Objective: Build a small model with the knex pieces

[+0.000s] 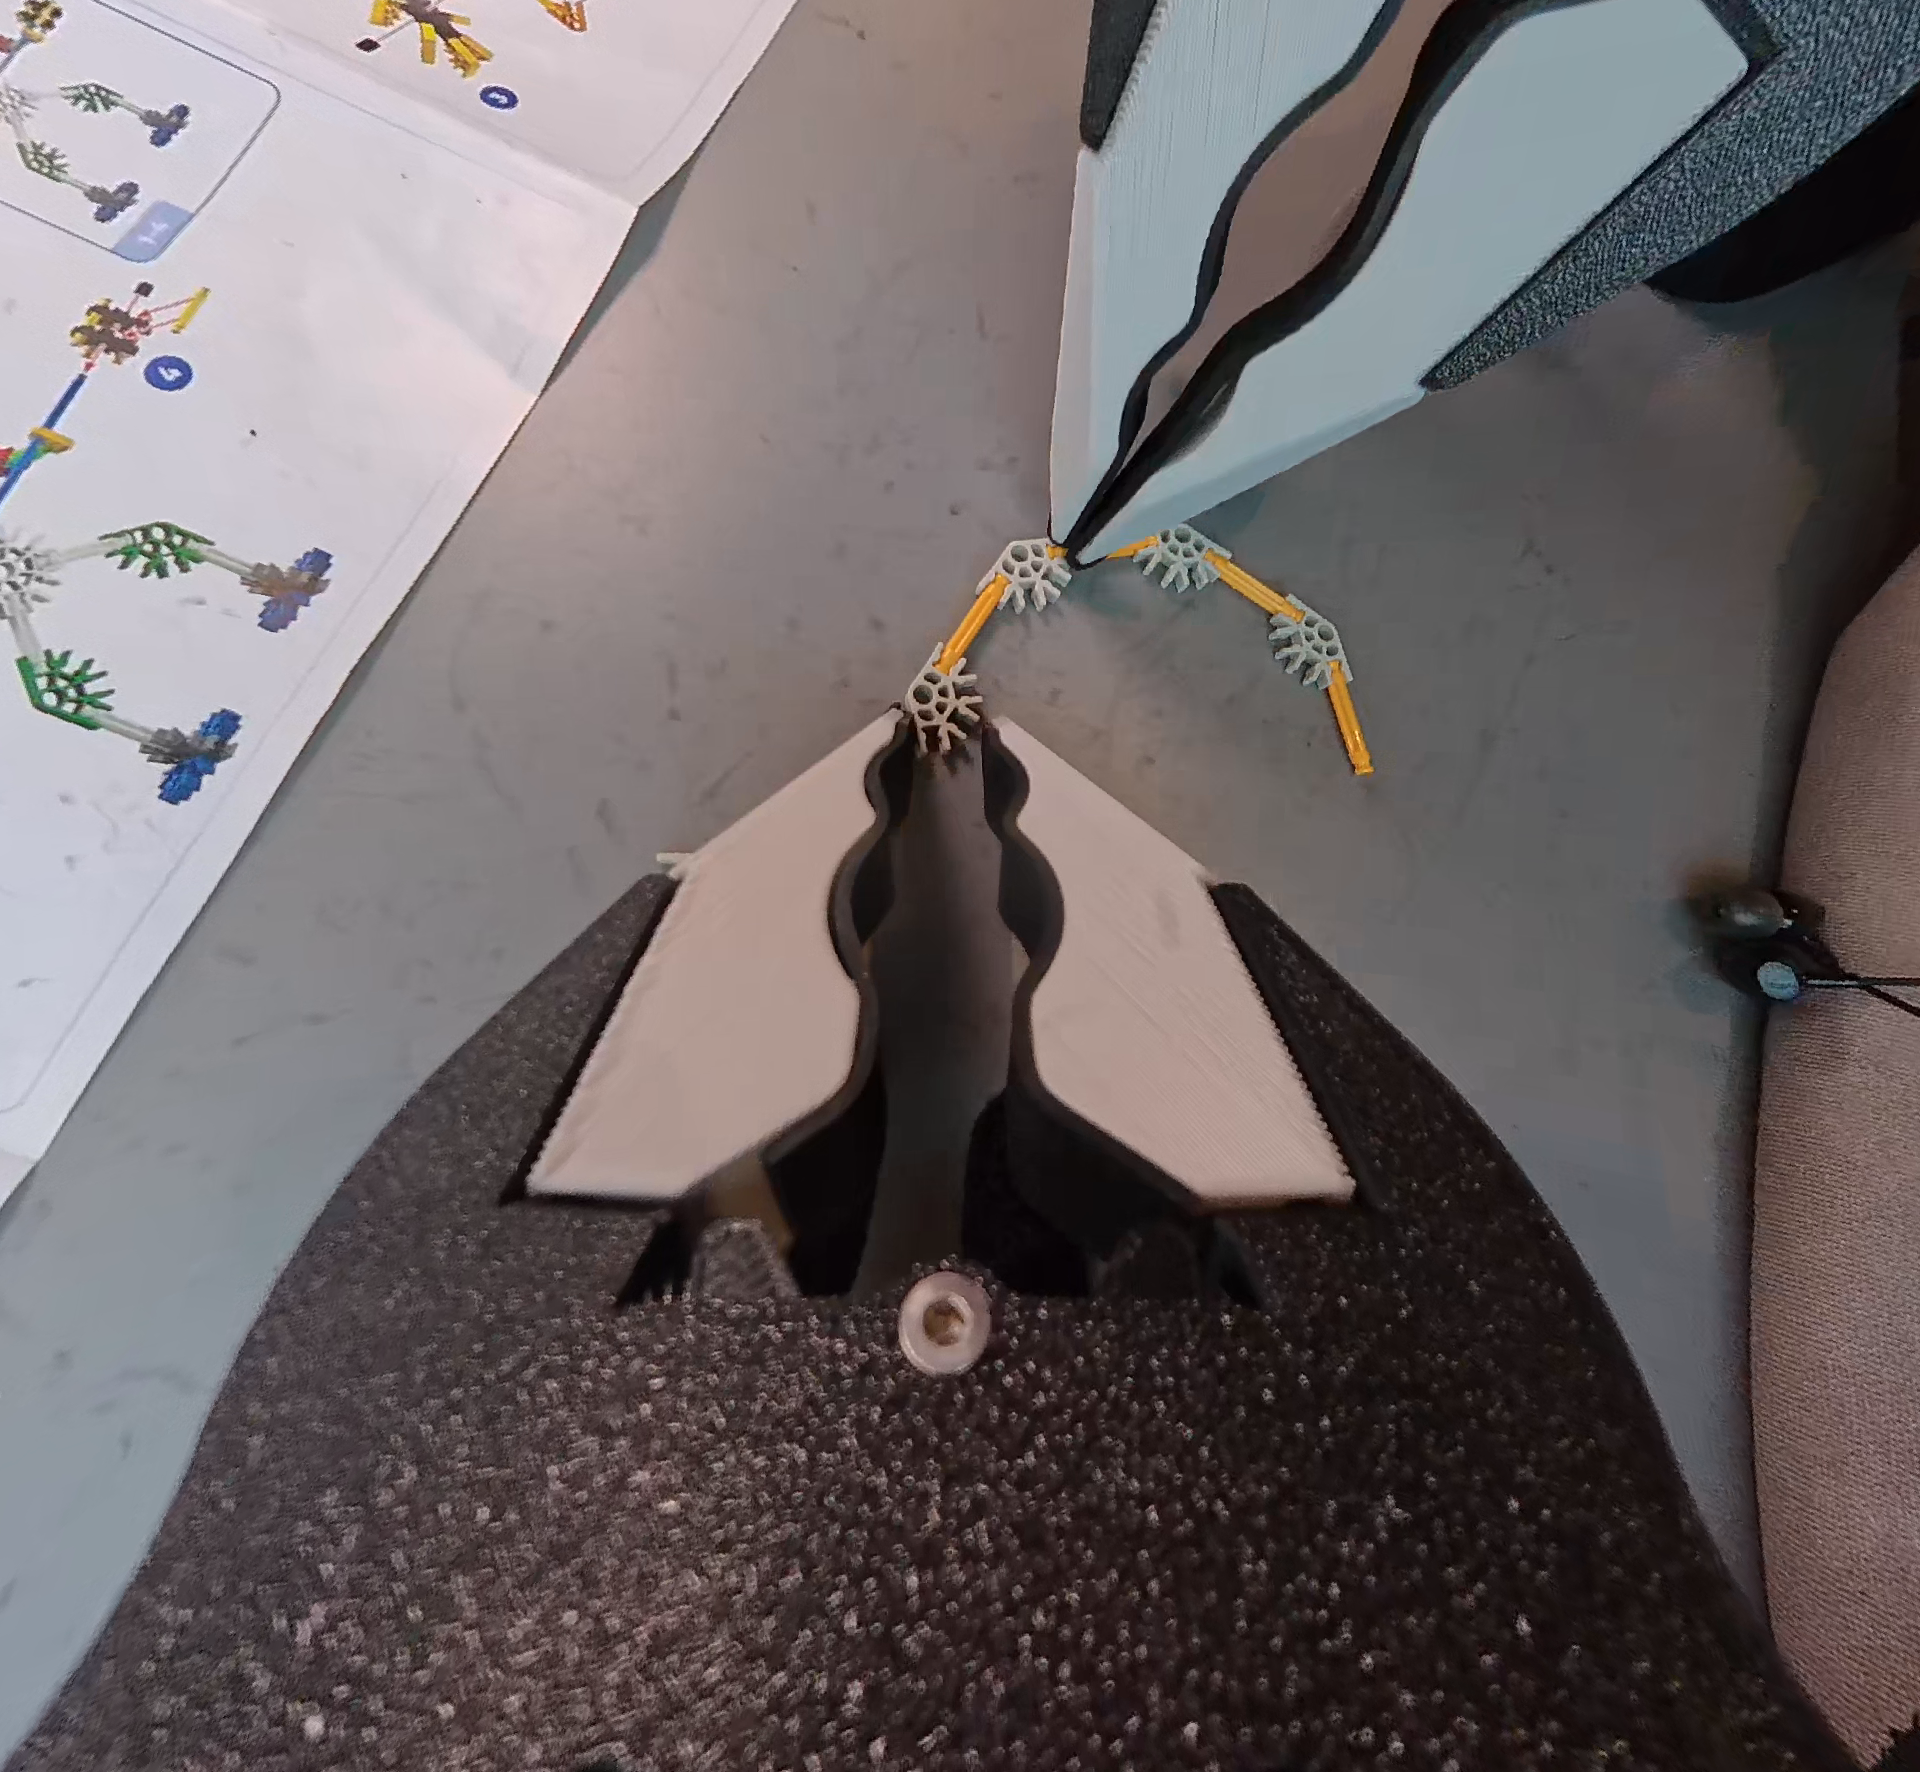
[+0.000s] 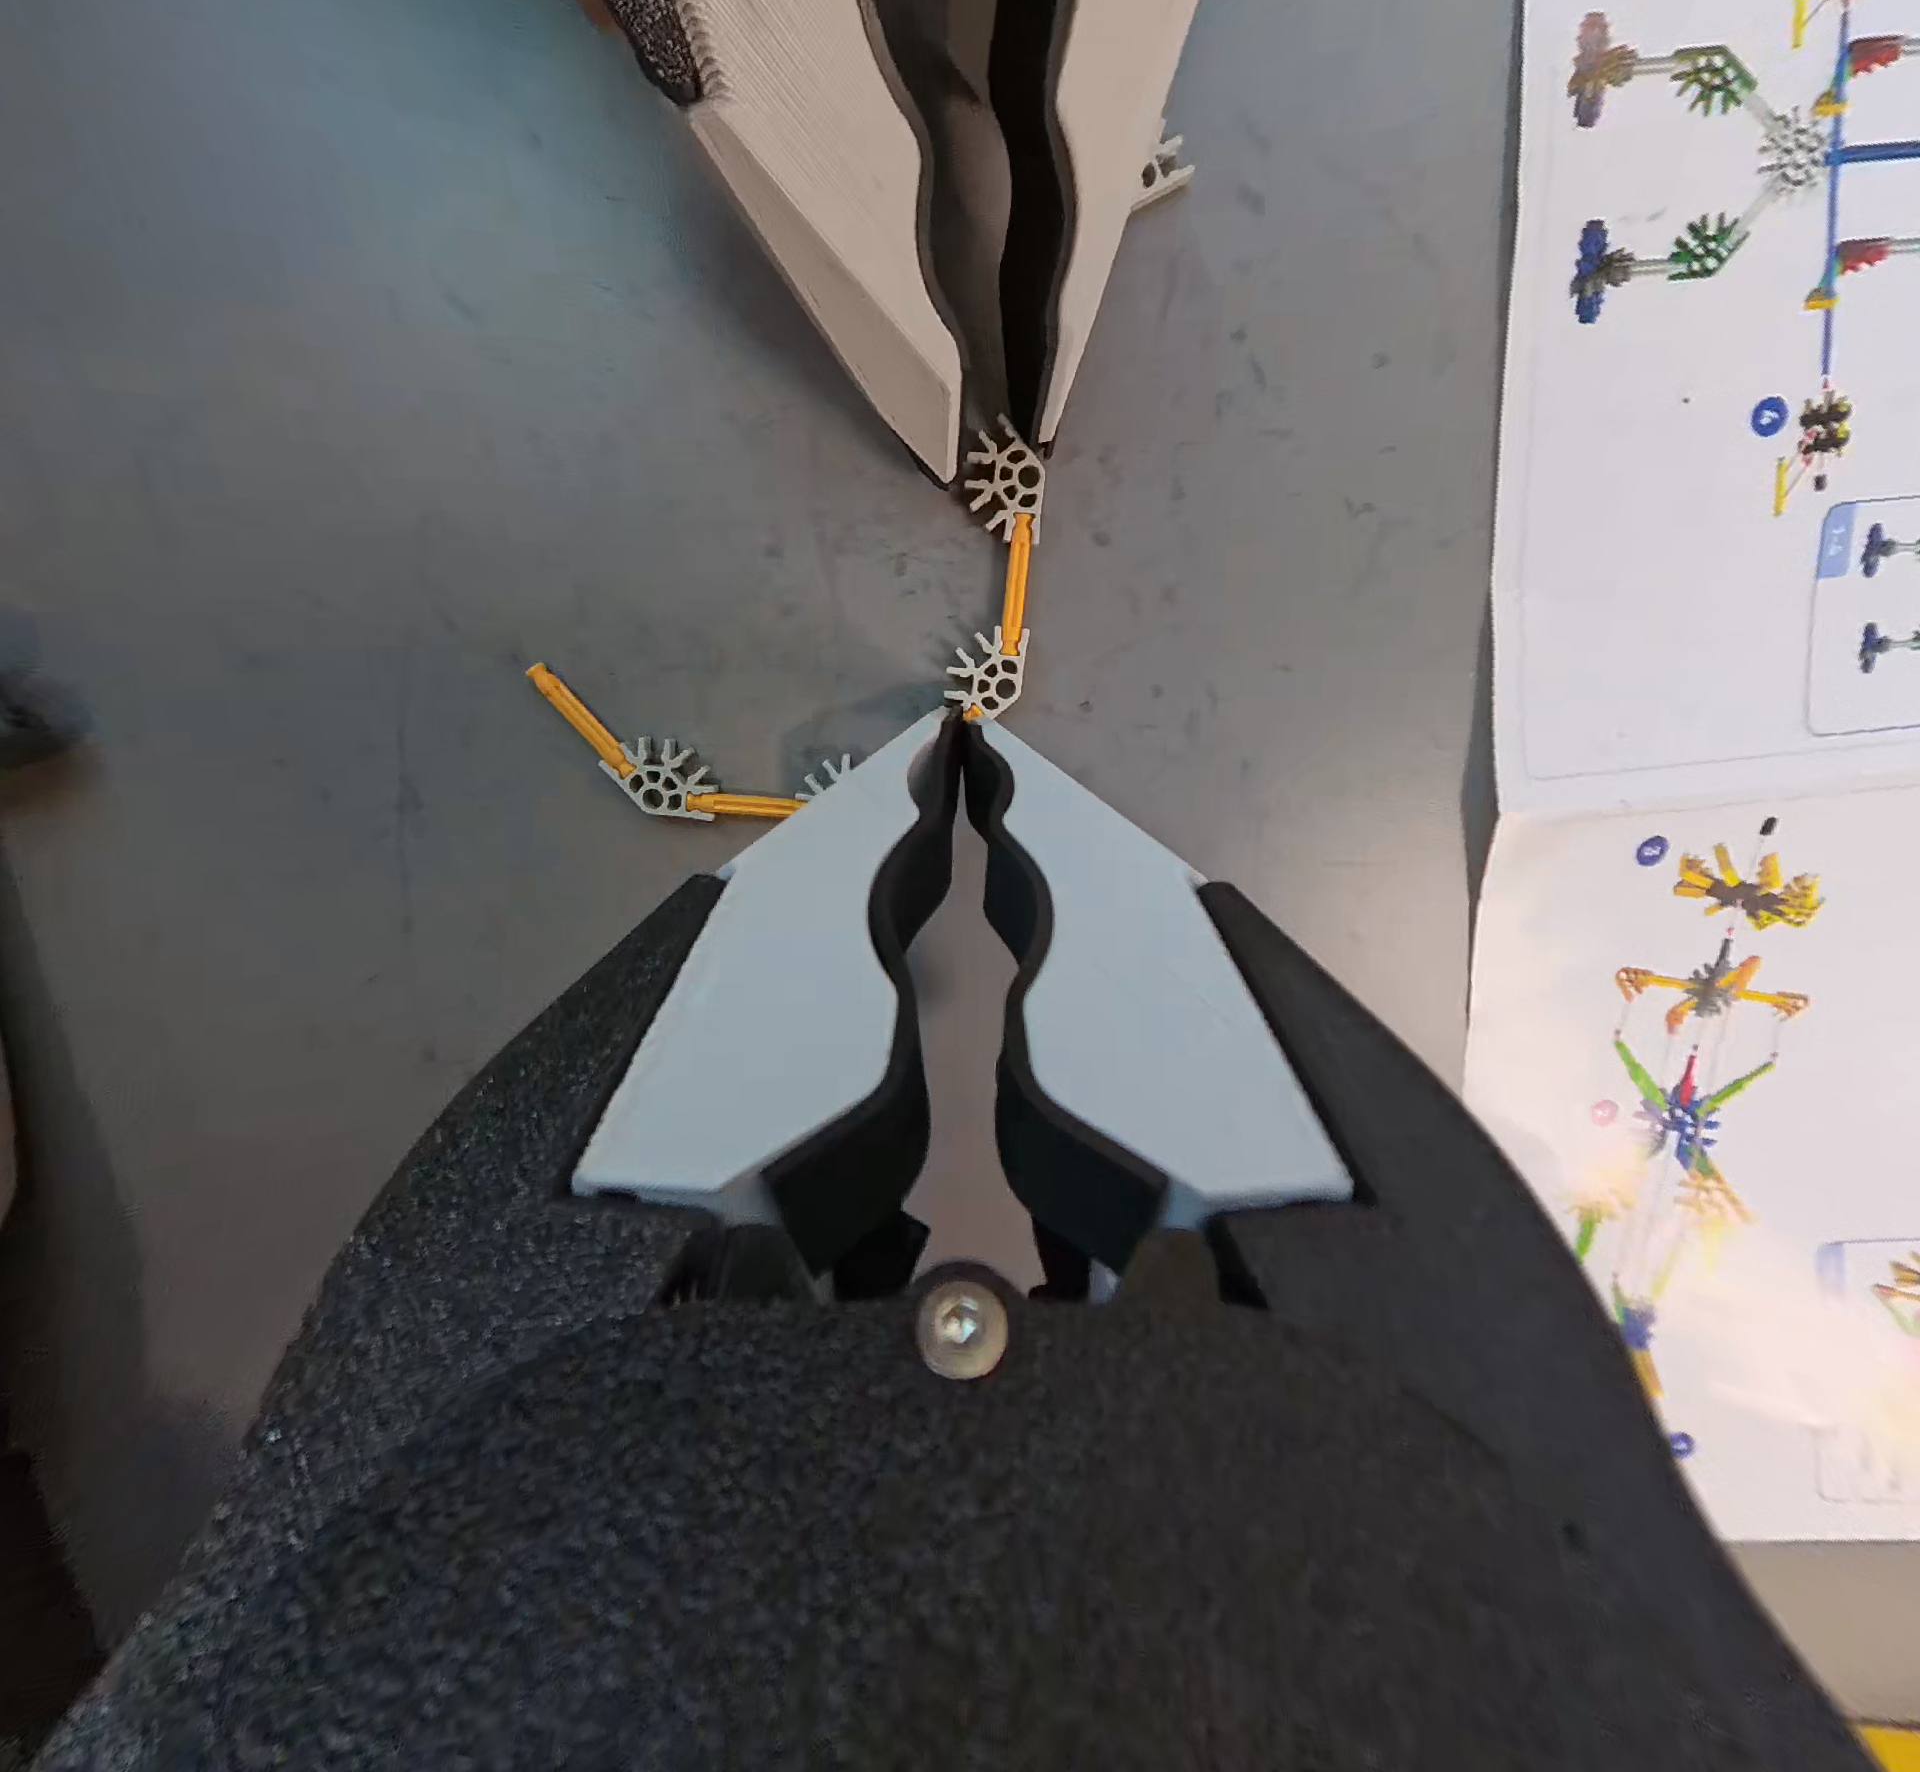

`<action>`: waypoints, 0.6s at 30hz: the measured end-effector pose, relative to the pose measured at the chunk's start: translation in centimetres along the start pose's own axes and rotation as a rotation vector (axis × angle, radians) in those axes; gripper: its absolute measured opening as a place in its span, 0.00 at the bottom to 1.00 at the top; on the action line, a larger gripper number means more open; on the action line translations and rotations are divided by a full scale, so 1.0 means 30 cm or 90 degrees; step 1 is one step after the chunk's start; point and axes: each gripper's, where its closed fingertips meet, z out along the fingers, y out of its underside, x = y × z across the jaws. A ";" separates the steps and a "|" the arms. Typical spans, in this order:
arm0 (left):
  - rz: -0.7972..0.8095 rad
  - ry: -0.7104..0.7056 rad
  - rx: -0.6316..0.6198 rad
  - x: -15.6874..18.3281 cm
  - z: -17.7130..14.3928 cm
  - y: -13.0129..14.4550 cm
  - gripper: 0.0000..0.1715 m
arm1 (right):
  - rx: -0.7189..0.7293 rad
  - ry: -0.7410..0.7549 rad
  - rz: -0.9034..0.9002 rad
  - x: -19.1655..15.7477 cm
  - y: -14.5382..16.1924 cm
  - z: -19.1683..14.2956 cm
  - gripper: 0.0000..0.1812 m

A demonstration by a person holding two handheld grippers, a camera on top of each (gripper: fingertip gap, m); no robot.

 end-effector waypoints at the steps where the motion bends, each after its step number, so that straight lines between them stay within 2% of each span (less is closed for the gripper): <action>1: 0.001 -0.001 -0.001 0.001 0.000 0.000 0.08 | -0.011 -0.001 -0.010 0.000 0.000 0.000 0.00; 5: 0.008 -0.006 -0.004 0.002 0.001 0.001 0.08 | -0.042 0.016 -0.048 -0.001 0.000 0.001 0.00; 12: 0.016 -0.013 -0.008 0.000 0.001 0.002 0.07 | -0.029 0.029 -0.031 -0.002 -0.003 0.002 0.00; 16: 0.004 -0.015 -0.007 0.000 0.000 0.002 0.07 | 0.061 0.023 0.045 0.010 -0.005 -0.003 0.01; 18: 0.001 -0.014 -0.008 0.002 0.000 0.002 0.08 | 0.117 0.035 0.119 0.032 -0.009 -0.028 0.10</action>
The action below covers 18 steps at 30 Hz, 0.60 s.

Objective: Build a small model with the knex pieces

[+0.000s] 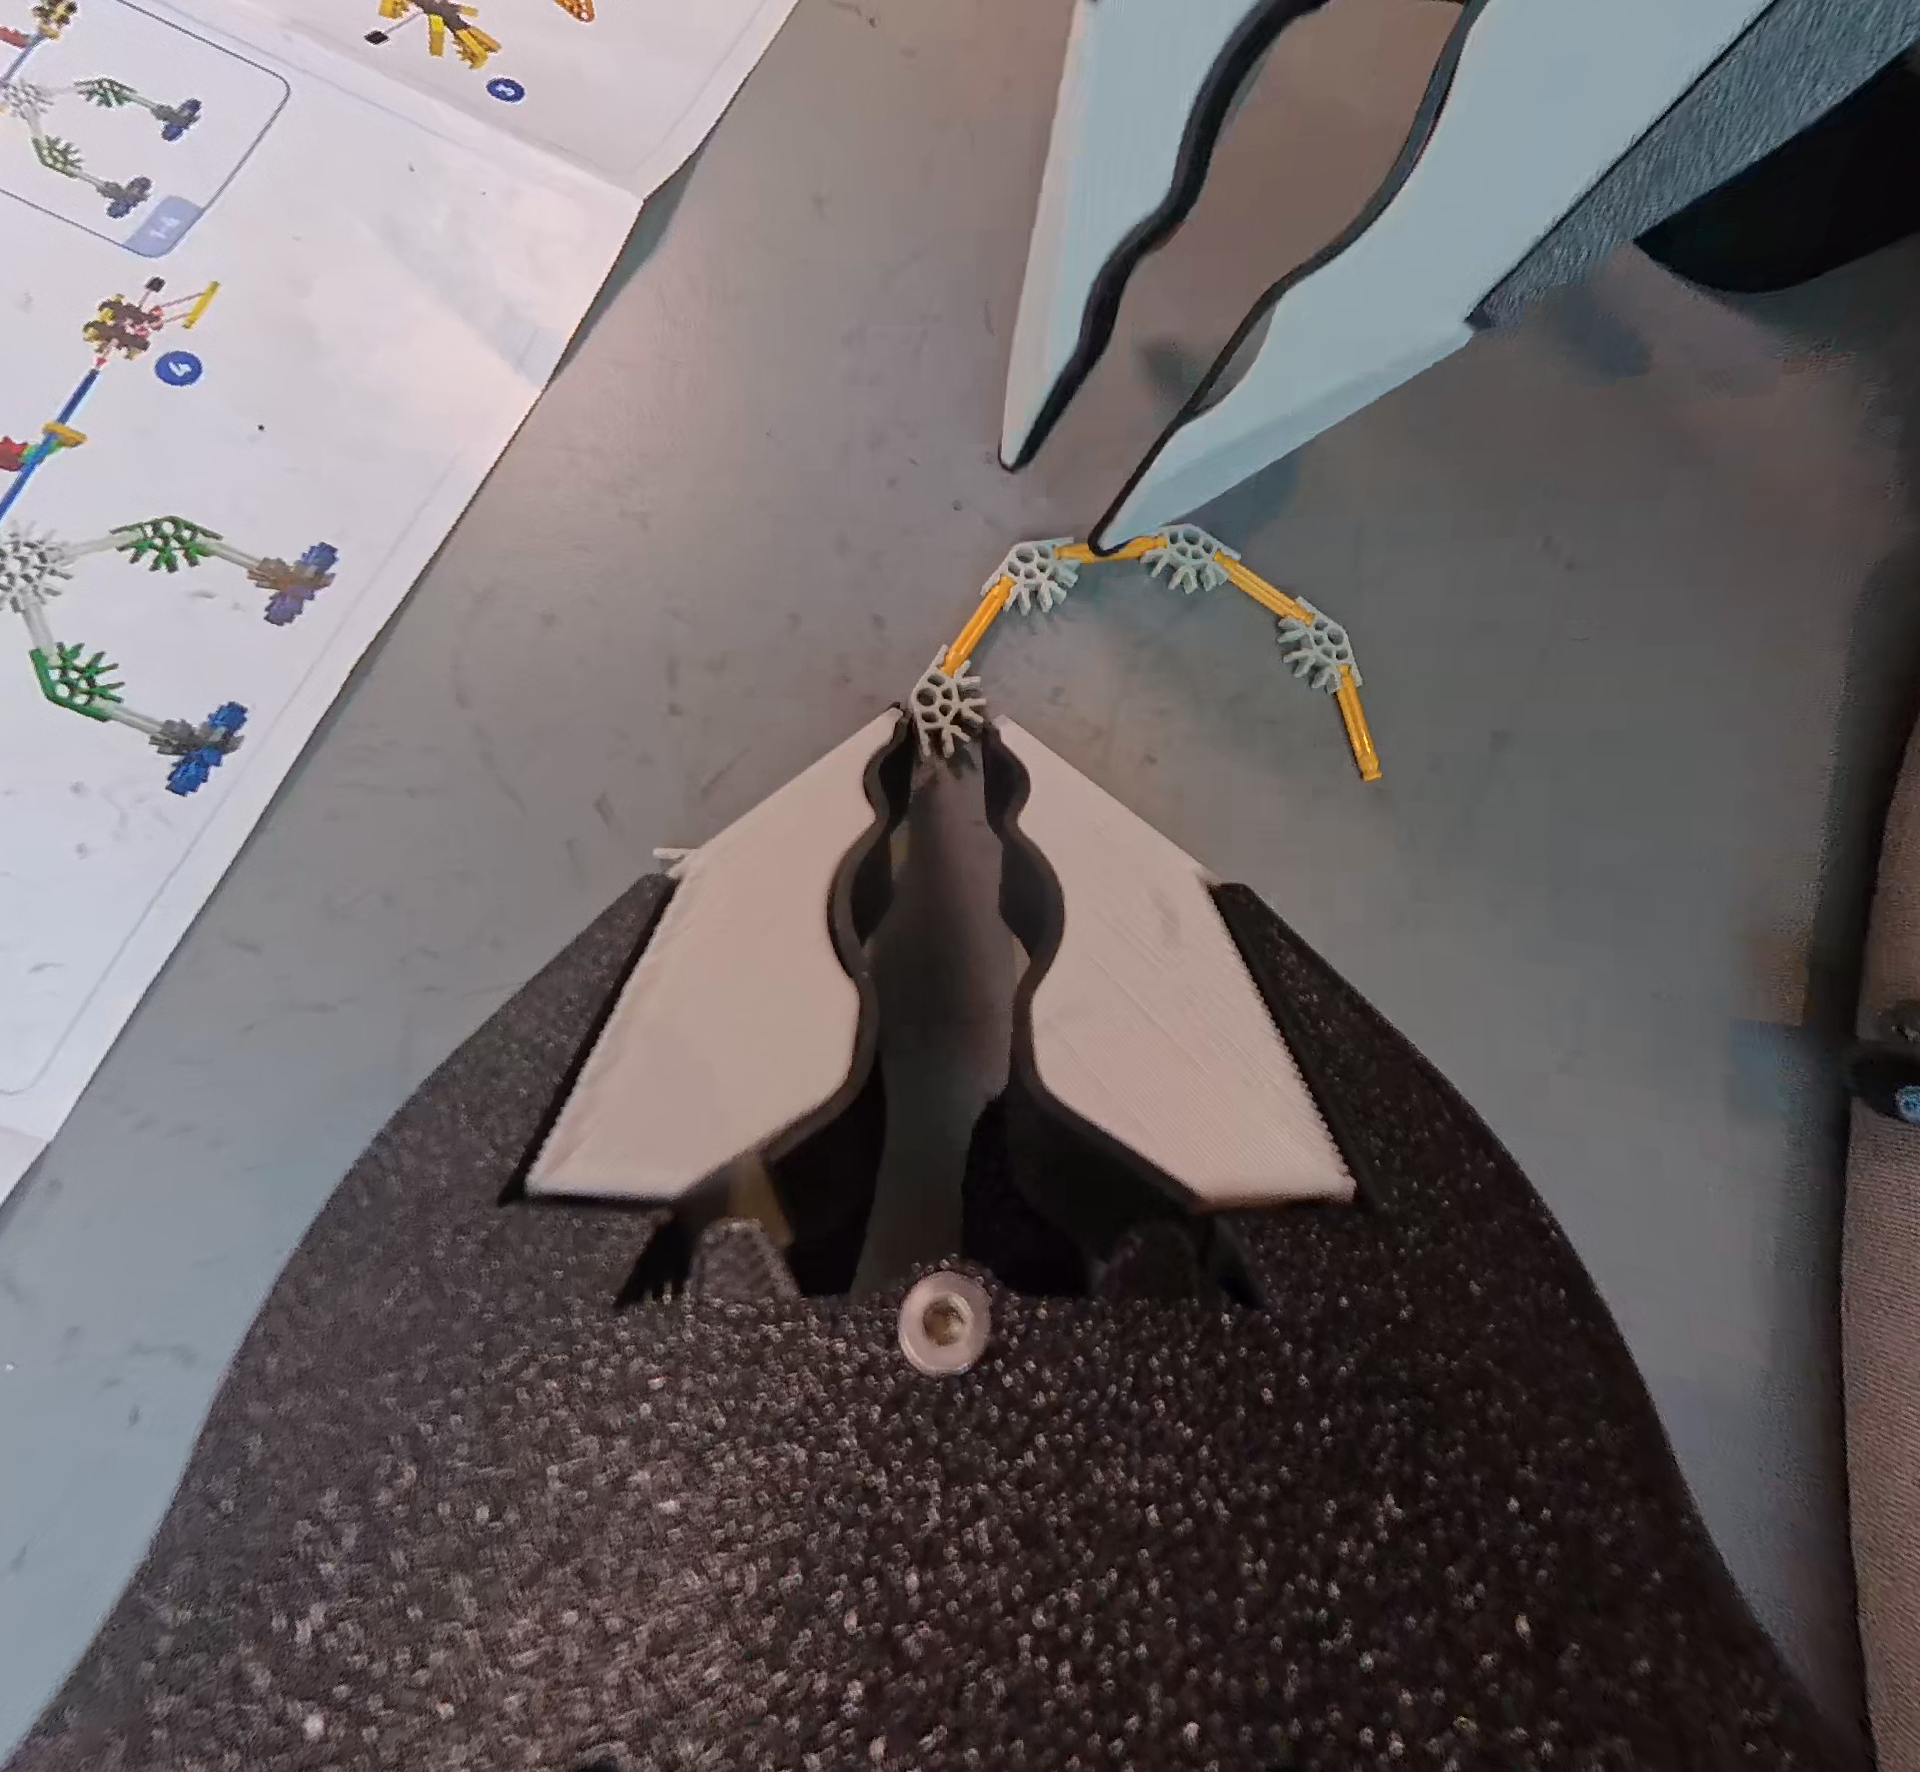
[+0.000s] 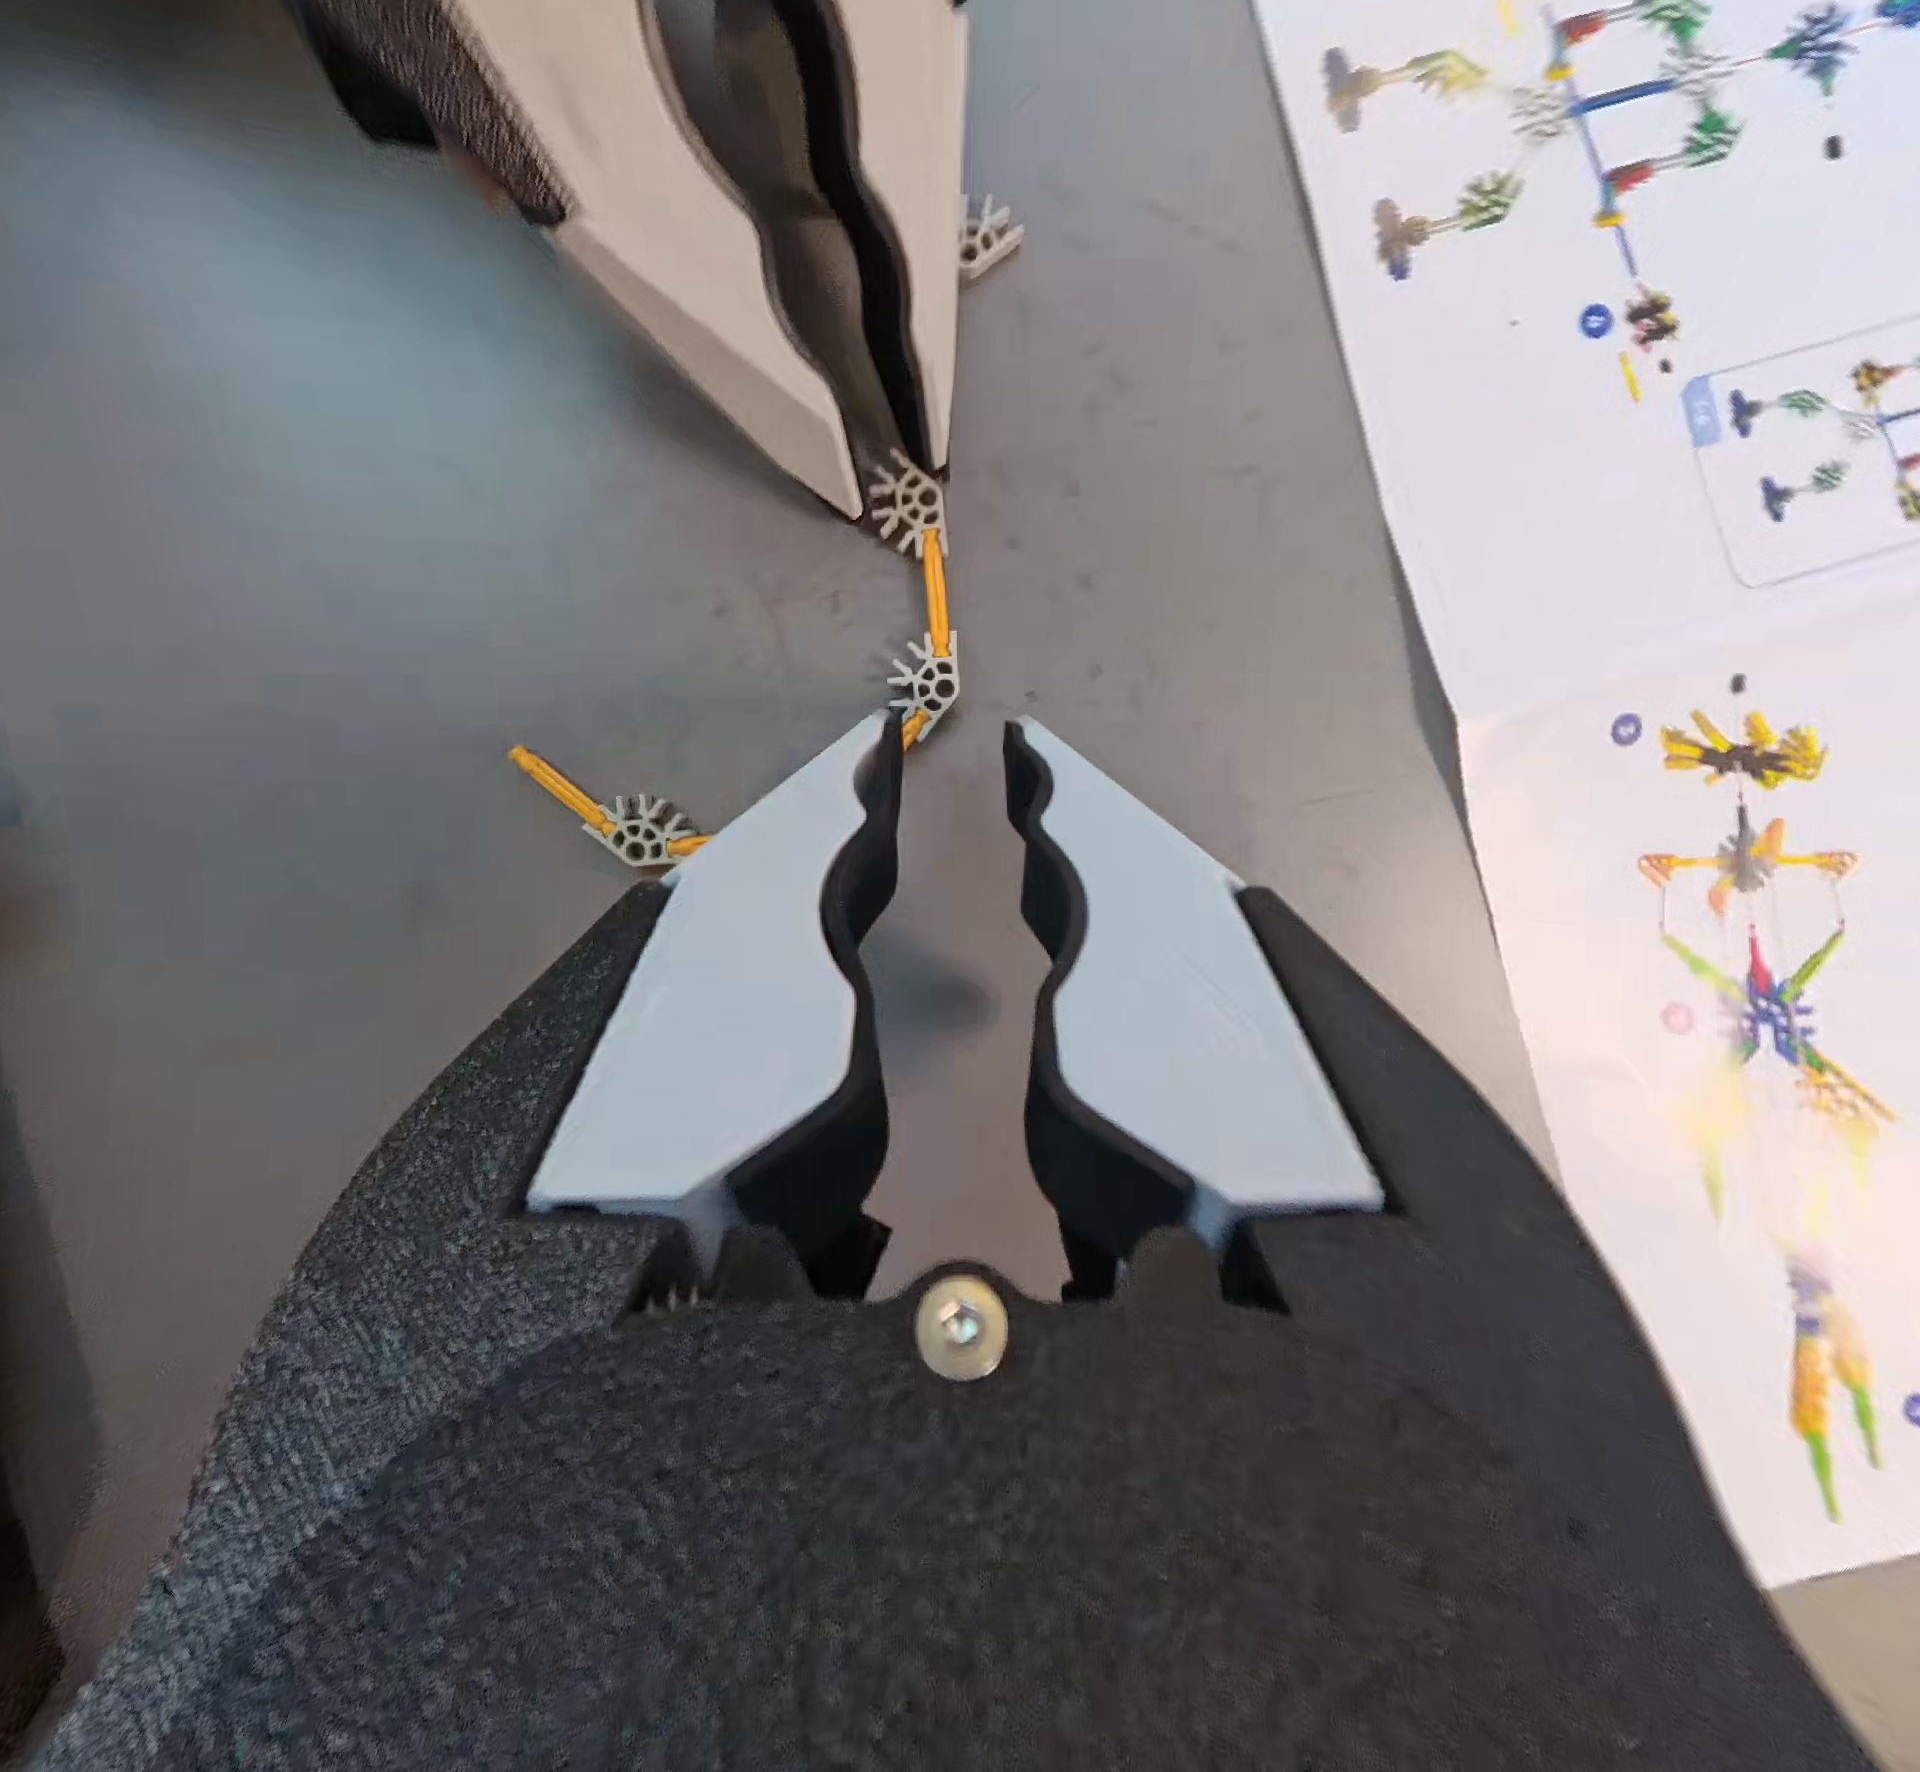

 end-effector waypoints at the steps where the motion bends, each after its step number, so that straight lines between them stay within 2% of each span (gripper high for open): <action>1: 0.002 0.004 -0.003 0.005 -0.001 0.001 0.09 | 0.033 -0.001 0.029 0.000 -0.015 -0.022 0.11; 3: 0.014 0.015 -0.014 0.014 -0.007 0.007 0.12 | 0.053 -0.001 0.053 -0.018 -0.021 -0.053 0.12; 6: 0.027 0.045 -0.034 0.028 -0.024 0.024 0.14 | -0.005 0.019 0.030 -0.049 0.035 -0.030 0.13; 9: 0.044 0.087 -0.052 0.052 -0.041 0.044 0.15 | -0.009 0.020 0.021 -0.043 0.049 -0.012 0.08; 12: 0.078 0.103 -0.053 0.069 -0.043 0.053 0.15 | -0.041 0.047 -0.063 0.023 0.070 -0.006 0.04; 13: 0.083 0.112 -0.056 0.077 -0.045 0.056 0.15 | -0.035 0.030 -0.101 0.029 0.063 -0.002 0.05; 15: 0.093 0.154 -0.062 0.106 -0.062 0.065 0.12 | -0.037 0.035 -0.109 0.075 0.049 -0.003 0.05; 18: 0.068 0.095 -0.026 0.028 -0.101 0.032 0.12 | -0.022 0.034 -0.060 0.107 0.003 -0.029 0.06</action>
